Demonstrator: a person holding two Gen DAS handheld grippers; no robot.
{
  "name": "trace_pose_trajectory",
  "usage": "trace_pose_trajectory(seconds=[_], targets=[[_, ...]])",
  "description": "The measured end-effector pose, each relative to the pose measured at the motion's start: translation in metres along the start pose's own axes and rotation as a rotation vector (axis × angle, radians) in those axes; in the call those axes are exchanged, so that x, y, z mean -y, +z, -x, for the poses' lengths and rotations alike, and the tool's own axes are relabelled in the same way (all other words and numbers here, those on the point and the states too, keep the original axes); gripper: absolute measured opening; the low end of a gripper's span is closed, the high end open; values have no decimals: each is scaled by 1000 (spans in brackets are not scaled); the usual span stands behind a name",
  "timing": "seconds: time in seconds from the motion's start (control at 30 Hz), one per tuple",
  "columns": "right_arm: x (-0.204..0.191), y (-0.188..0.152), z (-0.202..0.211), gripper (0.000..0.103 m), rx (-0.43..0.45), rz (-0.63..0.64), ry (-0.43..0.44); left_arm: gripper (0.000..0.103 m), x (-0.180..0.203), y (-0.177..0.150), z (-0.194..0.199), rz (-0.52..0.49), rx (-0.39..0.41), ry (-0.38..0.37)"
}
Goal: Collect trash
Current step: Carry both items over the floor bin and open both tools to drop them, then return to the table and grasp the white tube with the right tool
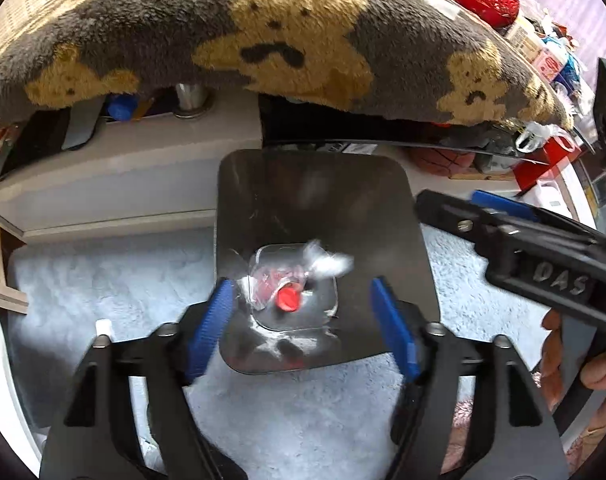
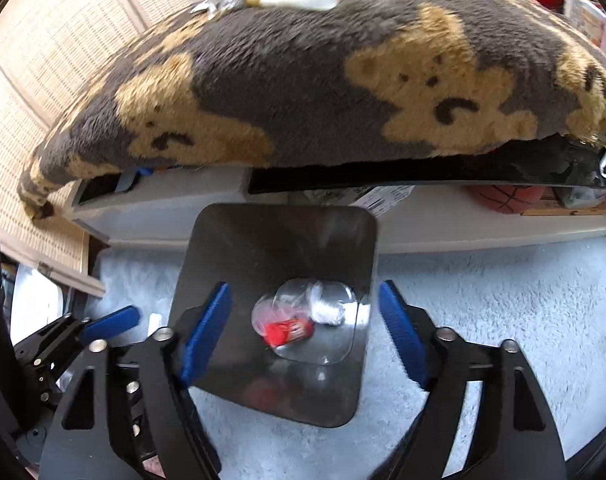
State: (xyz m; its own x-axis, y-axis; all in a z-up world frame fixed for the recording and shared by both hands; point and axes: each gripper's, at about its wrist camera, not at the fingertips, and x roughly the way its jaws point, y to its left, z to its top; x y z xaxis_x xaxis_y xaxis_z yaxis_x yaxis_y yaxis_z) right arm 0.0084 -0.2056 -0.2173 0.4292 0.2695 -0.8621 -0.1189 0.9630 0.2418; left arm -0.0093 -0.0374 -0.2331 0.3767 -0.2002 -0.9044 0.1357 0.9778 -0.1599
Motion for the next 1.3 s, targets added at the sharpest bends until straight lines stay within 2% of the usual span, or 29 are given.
trace_pose_trajectory(seconds=[0.07, 0.1, 0.23, 0.47, 0.63, 0.83, 0.93, 1.0, 1.1, 1.17, 1.3], targets=[[3, 2, 3, 90, 10, -14, -15, 85, -2, 2, 1, 3, 1, 16], [6, 3, 5, 94, 16, -23, -24, 87, -2, 2, 2, 0, 4, 25], [12, 6, 11, 96, 32, -38, -30, 93, -3, 5, 7, -14, 21, 51], [15, 12, 24, 97, 66, -53, -20, 94, -7, 10, 22, -3, 46, 48], [13, 26, 51, 97, 162, -36, -24, 94, -8, 20, 44, -7, 84, 54], [7, 59, 78, 96, 249, 29, -39, 94, -12, 50, 72, -13, 135, 70], [1, 77, 82, 90, 271, 62, -37, 94, -13, 69, 83, -24, 164, 88], [-4, 89, 81, 74, 271, 93, -31, 94, -13, 81, 87, -28, 179, 94], [-12, 103, 73, 58, 265, 123, -14, 94, -13, 99, 91, -31, 202, 91], [-14, 110, 69, 54, 261, 133, -10, 94, -13, 111, 91, -28, 213, 90], [-14, 122, 52, 54, 239, 140, -8, 94, -16, 131, 87, -19, 221, 82]])
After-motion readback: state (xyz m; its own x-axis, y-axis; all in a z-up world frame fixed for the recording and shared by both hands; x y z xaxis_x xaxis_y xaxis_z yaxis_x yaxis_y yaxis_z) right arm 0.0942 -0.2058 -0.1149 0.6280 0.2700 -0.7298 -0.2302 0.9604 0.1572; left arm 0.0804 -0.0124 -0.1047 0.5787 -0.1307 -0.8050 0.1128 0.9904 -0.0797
